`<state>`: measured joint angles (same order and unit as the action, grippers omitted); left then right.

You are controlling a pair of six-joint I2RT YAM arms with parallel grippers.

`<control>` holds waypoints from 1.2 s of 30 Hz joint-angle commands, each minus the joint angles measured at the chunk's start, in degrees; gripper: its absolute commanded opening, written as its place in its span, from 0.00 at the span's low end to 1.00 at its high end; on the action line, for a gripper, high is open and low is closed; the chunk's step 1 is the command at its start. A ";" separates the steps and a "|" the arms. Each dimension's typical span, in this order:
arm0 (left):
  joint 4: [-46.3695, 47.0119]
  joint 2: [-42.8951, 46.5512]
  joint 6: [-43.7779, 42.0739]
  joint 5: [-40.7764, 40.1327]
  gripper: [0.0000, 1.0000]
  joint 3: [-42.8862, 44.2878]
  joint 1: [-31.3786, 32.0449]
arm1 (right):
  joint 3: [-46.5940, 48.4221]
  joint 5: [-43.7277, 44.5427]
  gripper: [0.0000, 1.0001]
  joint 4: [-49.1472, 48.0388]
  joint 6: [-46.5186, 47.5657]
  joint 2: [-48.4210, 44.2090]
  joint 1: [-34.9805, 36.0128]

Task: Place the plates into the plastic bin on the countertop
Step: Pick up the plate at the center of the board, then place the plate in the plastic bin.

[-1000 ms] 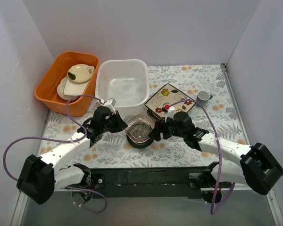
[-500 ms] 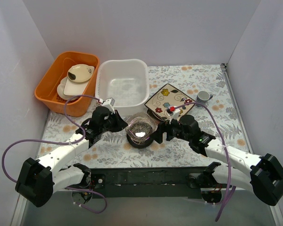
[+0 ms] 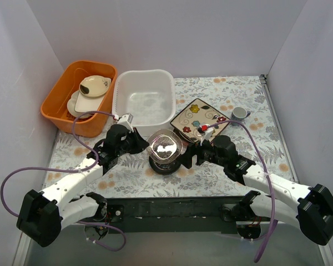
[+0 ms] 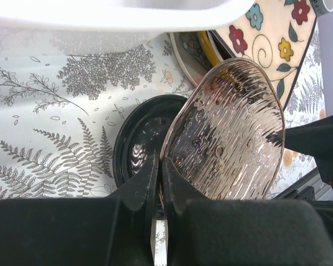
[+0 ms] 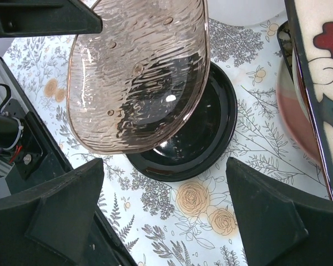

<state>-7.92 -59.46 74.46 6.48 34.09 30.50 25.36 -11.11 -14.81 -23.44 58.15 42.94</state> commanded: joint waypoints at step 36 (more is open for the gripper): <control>-4.91 -20.94 -1.60 -3.67 0.00 29.54 -6.50 | -1.72 -1.80 0.98 -2.15 1.64 0.03 0.31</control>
<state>-12.08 -78.17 72.44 -0.08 59.46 25.93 24.18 -12.75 -15.09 -22.28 57.43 42.94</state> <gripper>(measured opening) 0.027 0.981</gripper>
